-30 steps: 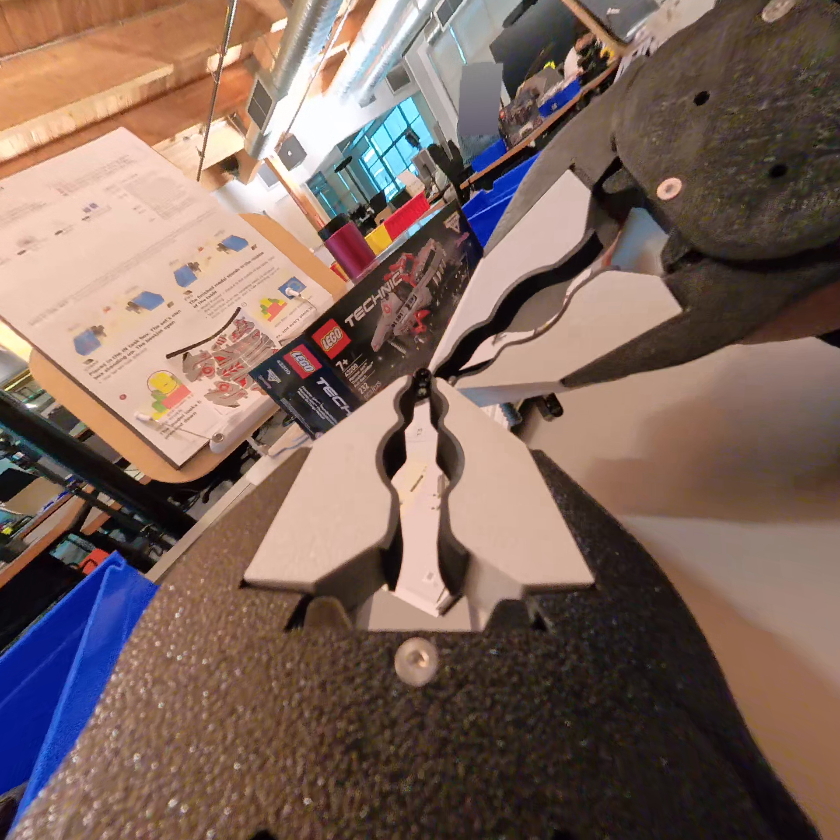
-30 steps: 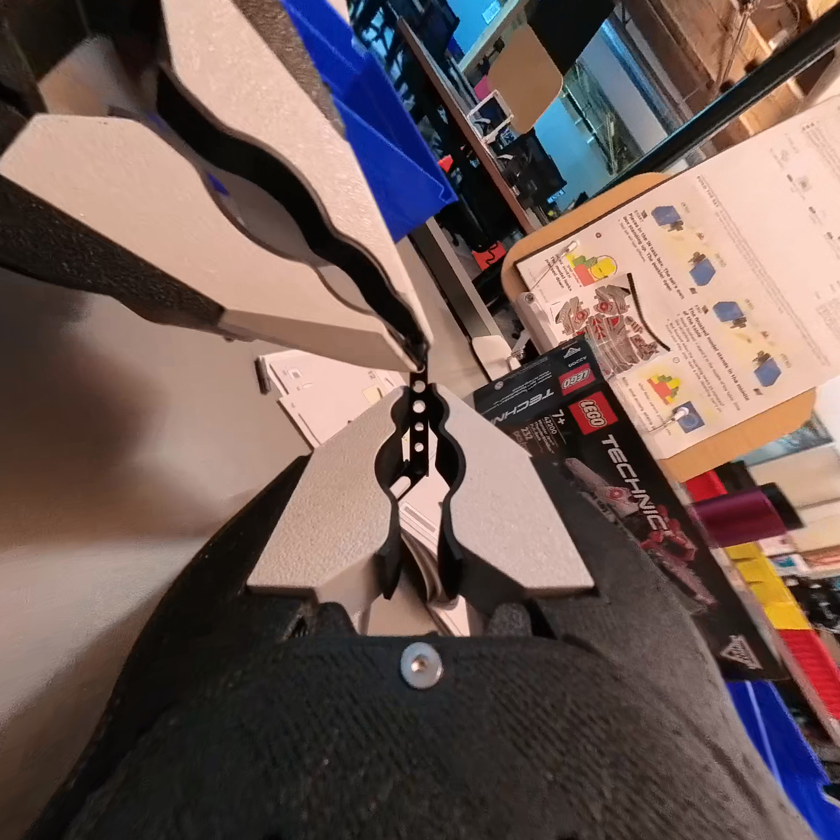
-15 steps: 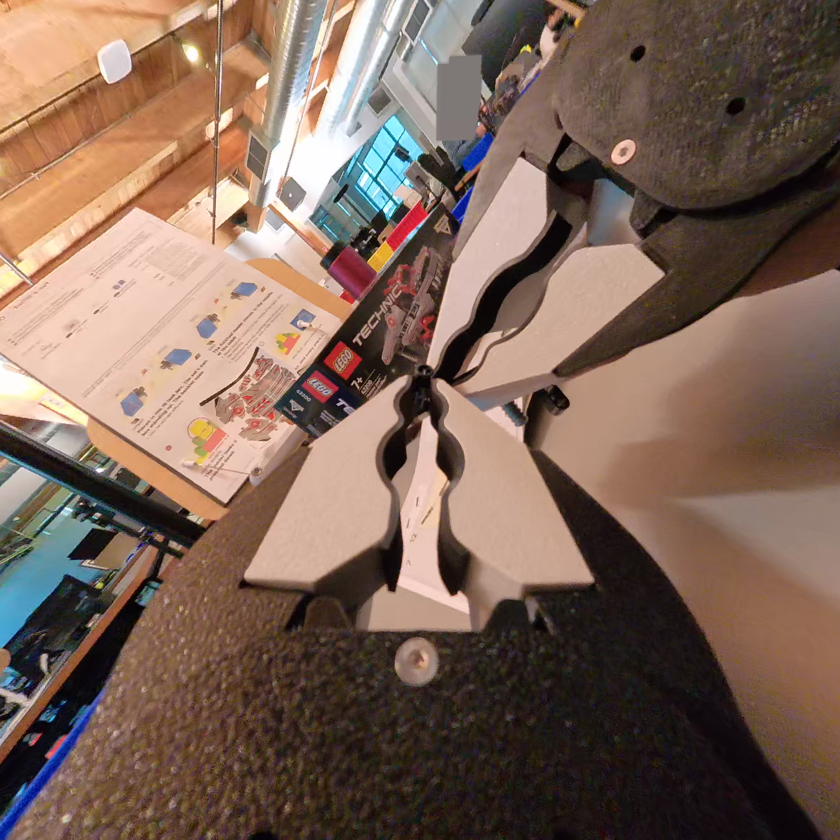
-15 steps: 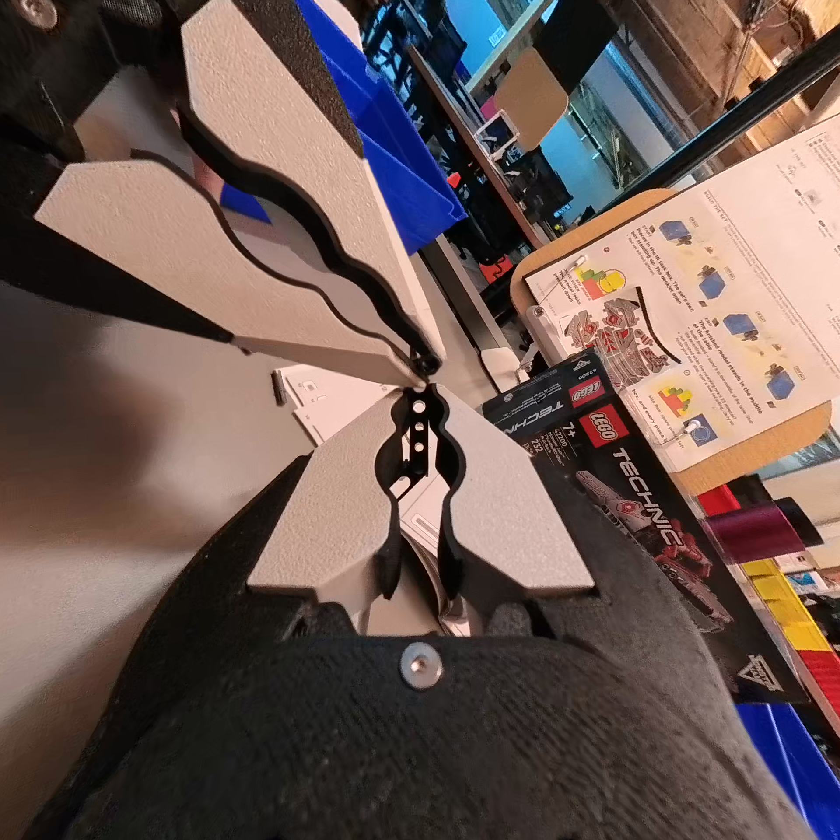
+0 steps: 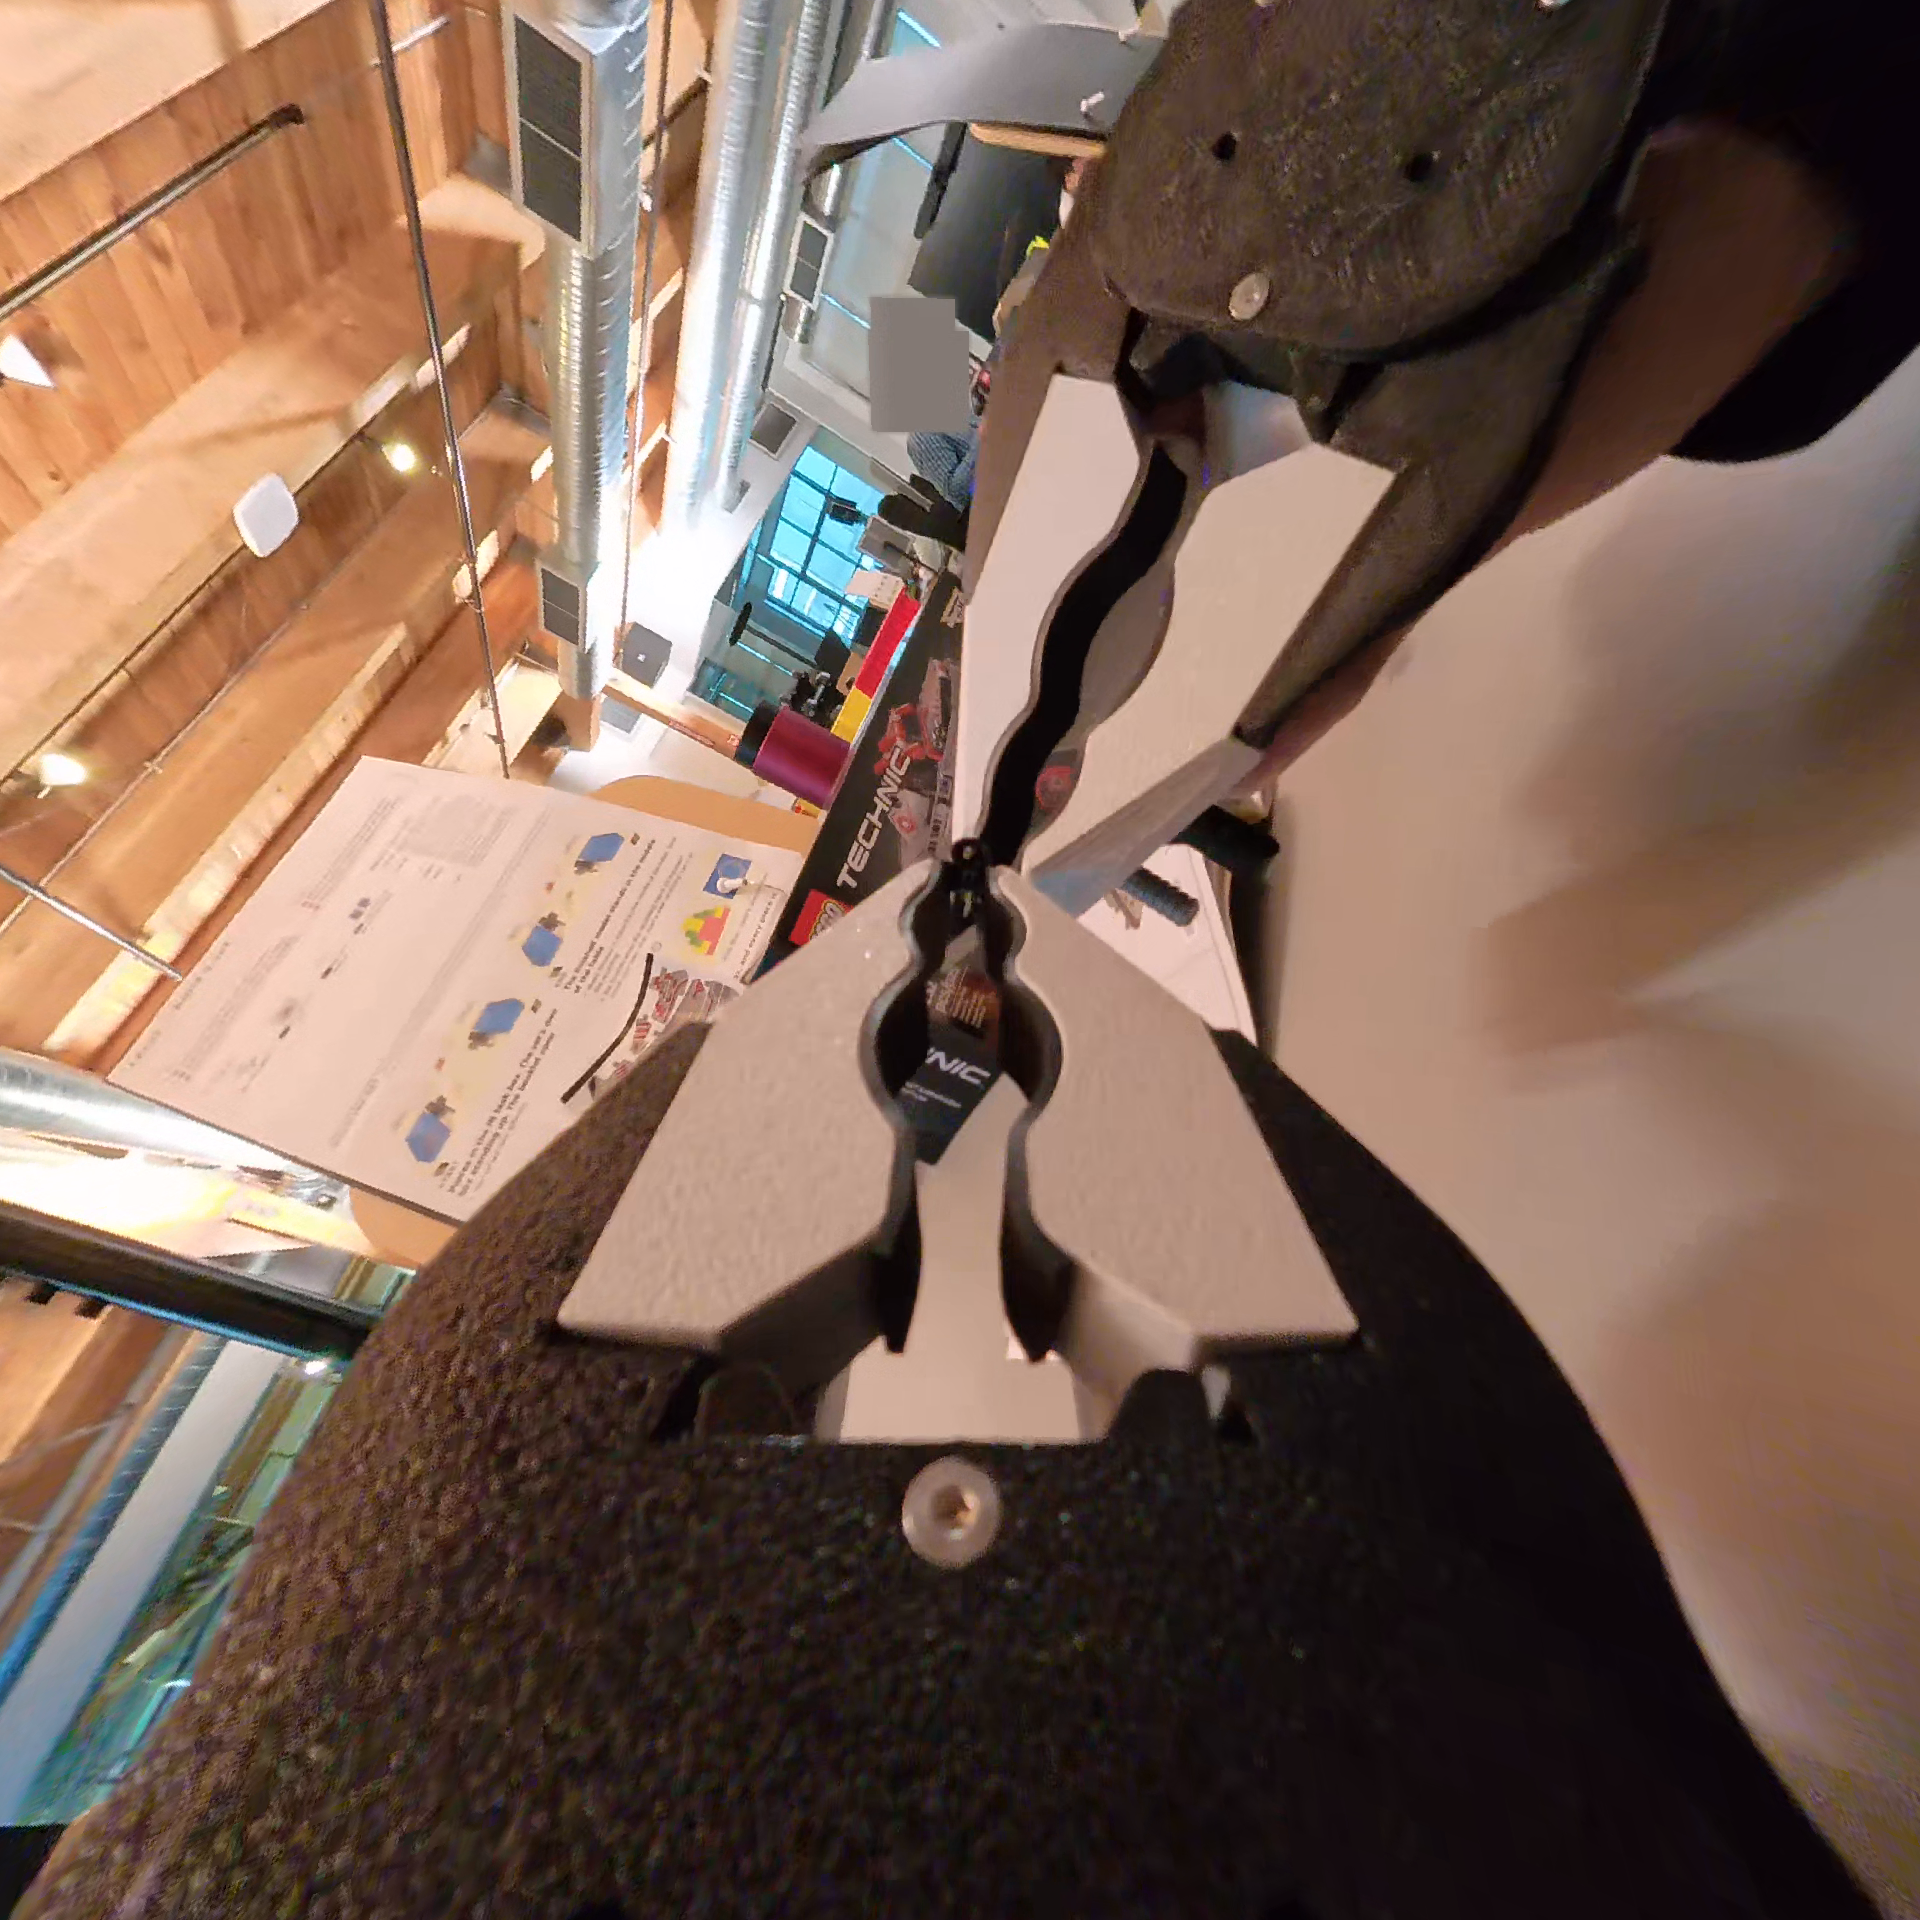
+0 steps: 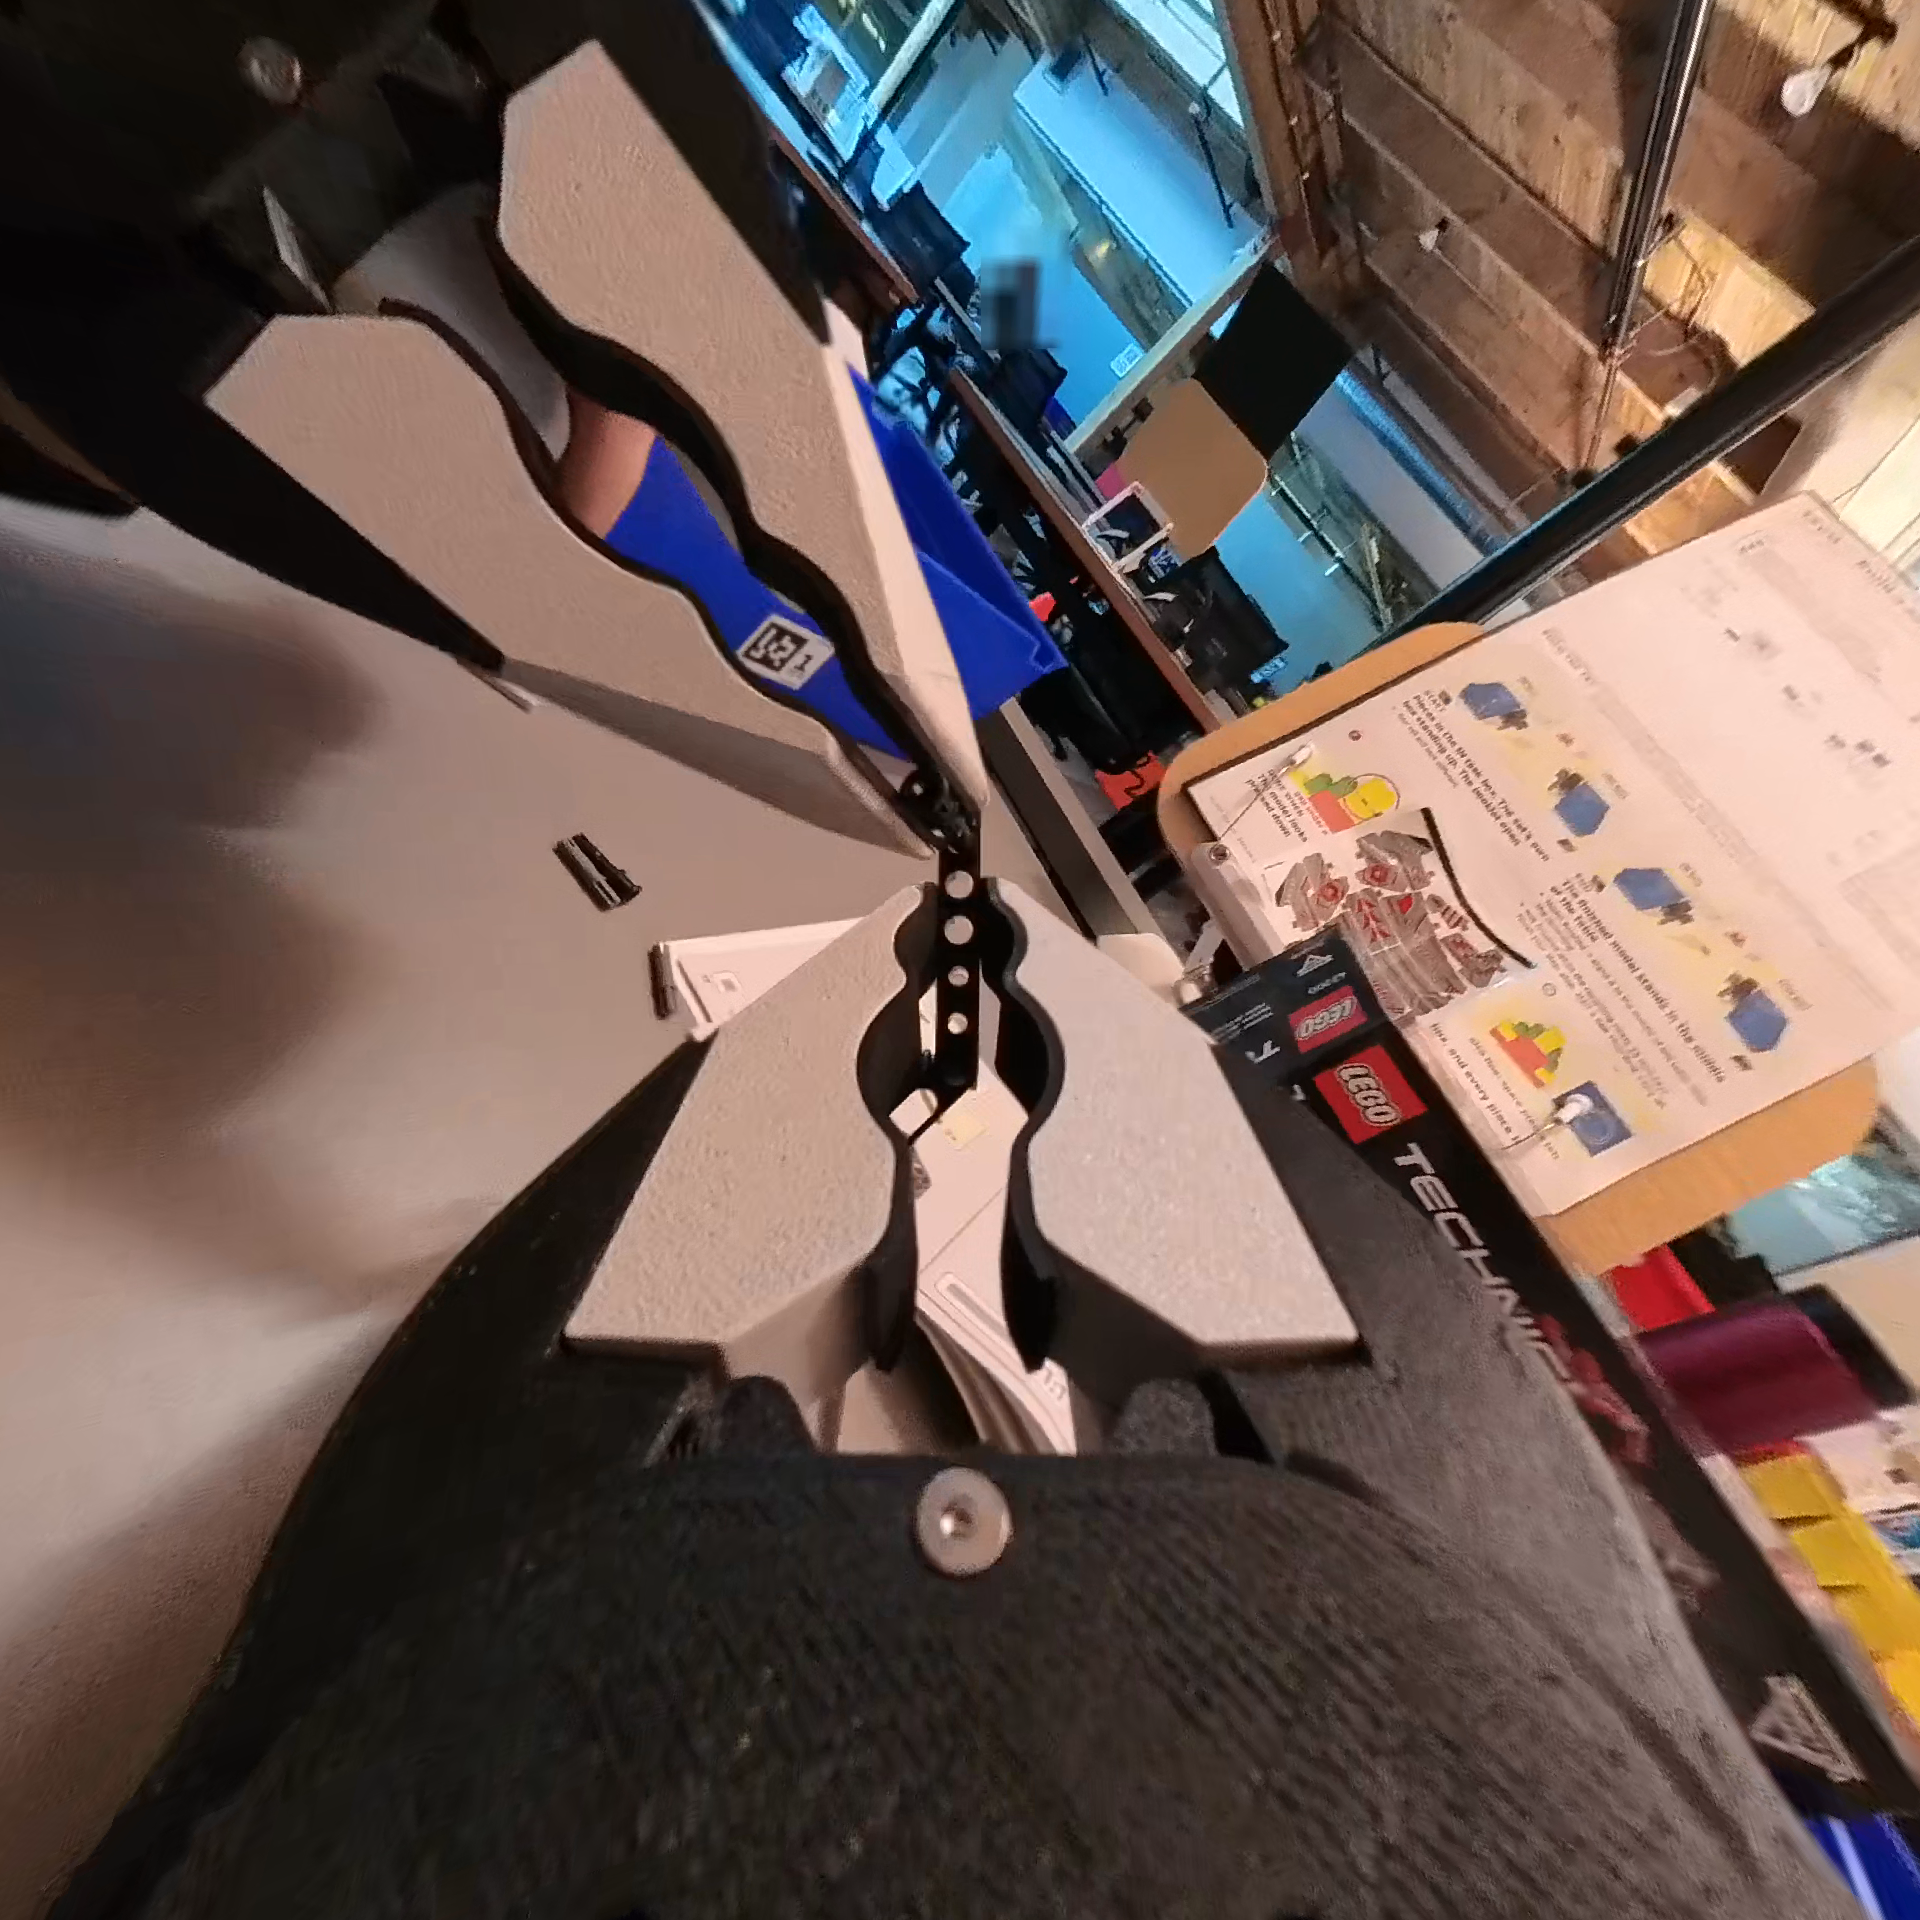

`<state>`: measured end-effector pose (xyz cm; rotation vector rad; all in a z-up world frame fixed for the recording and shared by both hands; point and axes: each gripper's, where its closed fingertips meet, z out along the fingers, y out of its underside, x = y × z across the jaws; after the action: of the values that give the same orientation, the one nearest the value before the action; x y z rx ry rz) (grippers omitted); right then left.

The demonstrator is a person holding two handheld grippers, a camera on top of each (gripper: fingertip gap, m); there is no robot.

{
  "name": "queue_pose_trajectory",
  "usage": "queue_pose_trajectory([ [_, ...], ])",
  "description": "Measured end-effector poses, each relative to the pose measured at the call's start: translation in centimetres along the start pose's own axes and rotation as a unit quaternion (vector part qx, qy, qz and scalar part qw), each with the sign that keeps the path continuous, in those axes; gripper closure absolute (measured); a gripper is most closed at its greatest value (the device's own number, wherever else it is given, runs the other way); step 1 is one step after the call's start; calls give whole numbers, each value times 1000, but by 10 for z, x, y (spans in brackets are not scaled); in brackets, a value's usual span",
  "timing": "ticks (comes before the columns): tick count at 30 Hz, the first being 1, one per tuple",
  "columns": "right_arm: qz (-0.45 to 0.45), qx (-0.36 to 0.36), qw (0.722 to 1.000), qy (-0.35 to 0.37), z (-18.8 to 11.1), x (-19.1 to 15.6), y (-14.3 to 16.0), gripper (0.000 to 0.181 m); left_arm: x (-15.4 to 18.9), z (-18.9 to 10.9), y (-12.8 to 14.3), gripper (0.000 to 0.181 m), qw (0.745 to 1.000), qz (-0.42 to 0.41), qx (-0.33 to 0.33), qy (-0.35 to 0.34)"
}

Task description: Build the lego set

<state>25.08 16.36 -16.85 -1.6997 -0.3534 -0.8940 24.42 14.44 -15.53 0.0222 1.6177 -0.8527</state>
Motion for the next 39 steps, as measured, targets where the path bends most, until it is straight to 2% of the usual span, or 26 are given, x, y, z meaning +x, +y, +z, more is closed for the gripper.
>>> queue_pose_trajectory([
  [7,-24,4,1000,3,0,-1,0,177,4,1,-1,178,998,63,-23,10],
  [15,-75,22,997,11,-4,0,-3,177,5,-1,-4,179,996,82,-26,36],
  [23,-170,0,985,34,-5,0,-3,177,7,-4,-3,178,995,52,-40,68],
  [28,-176,-16,984,15,-3,-7,1,177,14,-1,2,178,986,121,-80,83],
  [31,-191,-30,981,20,-2,-7,4,177,15,0,5,178,983,129,-98,88],
  [35,-147,-4,989,7,-4,-6,-1,177,11,-3,-1,178,991,87,-53,84],
  [39,-99,15,995,-15,-7,-3,0,177,7,-7,-1,178,992,88,-37,81],
])
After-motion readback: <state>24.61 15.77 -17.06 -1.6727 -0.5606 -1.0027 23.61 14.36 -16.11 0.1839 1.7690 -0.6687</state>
